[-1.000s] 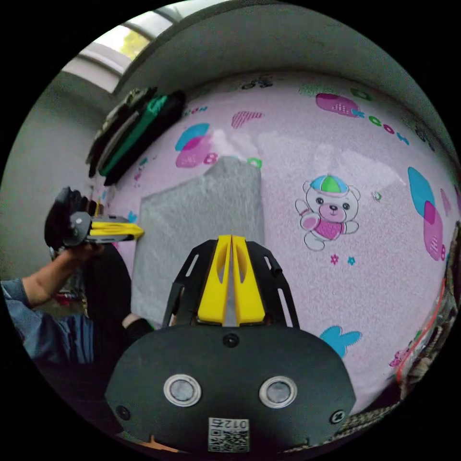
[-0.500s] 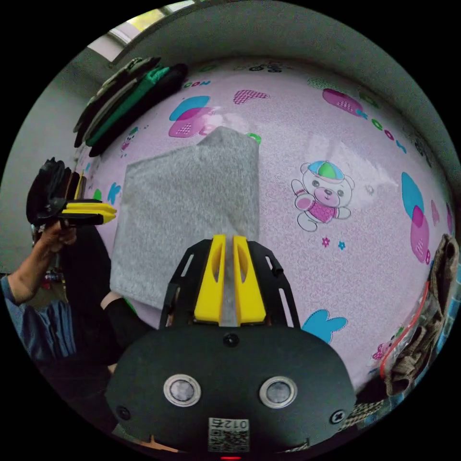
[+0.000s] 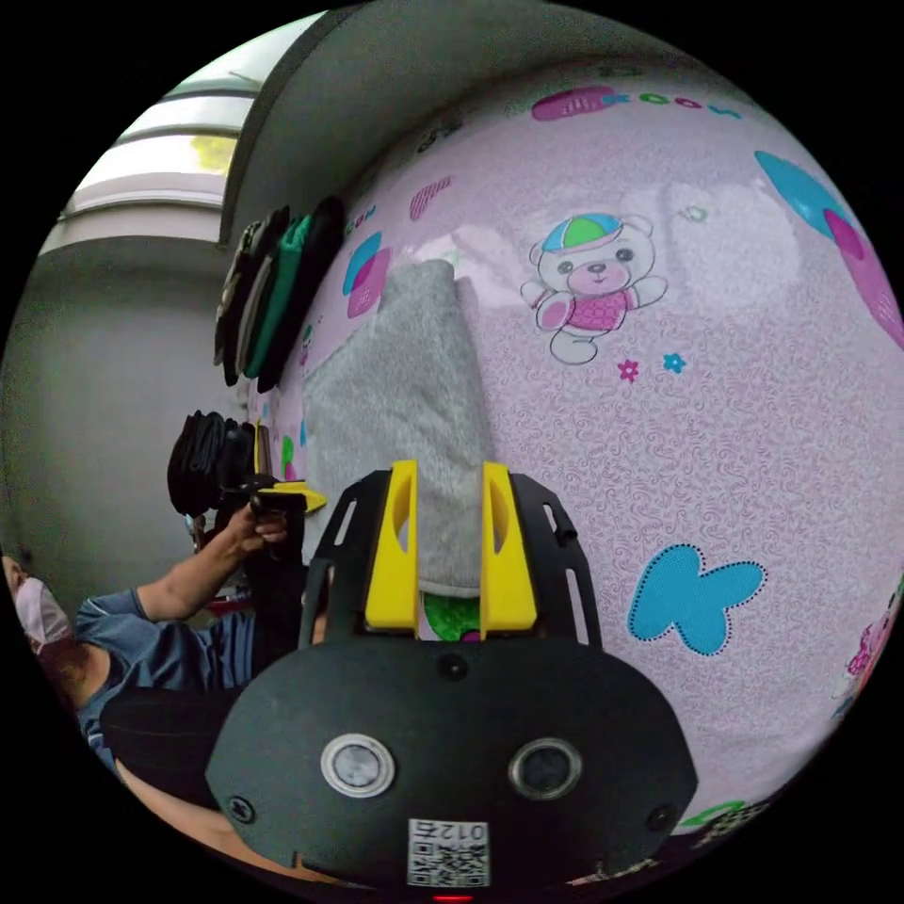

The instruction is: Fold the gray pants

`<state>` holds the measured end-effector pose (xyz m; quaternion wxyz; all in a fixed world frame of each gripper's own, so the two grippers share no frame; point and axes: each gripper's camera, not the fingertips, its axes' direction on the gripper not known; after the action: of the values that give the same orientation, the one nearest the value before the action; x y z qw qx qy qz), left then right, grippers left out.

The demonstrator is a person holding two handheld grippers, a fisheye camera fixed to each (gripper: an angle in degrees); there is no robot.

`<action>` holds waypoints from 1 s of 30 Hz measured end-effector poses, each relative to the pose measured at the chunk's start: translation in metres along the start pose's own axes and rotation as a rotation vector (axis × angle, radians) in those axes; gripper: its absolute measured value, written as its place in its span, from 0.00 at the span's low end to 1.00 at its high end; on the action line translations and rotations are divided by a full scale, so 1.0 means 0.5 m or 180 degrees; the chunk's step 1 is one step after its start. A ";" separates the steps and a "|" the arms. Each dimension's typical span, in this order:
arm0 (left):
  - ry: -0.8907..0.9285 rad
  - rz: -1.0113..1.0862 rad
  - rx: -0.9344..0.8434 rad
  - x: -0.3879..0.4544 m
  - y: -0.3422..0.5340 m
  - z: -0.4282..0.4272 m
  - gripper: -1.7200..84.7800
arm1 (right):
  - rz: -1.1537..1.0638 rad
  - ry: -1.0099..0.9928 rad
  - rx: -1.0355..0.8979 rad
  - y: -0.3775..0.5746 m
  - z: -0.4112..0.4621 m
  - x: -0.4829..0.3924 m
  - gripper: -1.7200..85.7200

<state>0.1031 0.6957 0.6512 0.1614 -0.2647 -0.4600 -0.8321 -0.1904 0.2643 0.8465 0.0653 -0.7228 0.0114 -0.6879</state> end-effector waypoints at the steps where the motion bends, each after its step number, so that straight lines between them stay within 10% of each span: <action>1: 0.0023 0.0008 0.0004 -0.005 -0.002 0.003 0.19 | 0.0004 0.0021 0.0099 0.000 -0.012 0.009 0.15; 30: 0.0110 0.0348 0.0134 -0.179 -0.137 0.067 0.16 | 0.0174 -0.0619 -0.0074 -0.026 0.107 0.168 0.13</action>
<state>0.1503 0.7625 0.5664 0.2200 -0.2715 -0.4594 -0.8166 -0.1337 0.2726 0.9288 0.0765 -0.7862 0.0328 -0.6123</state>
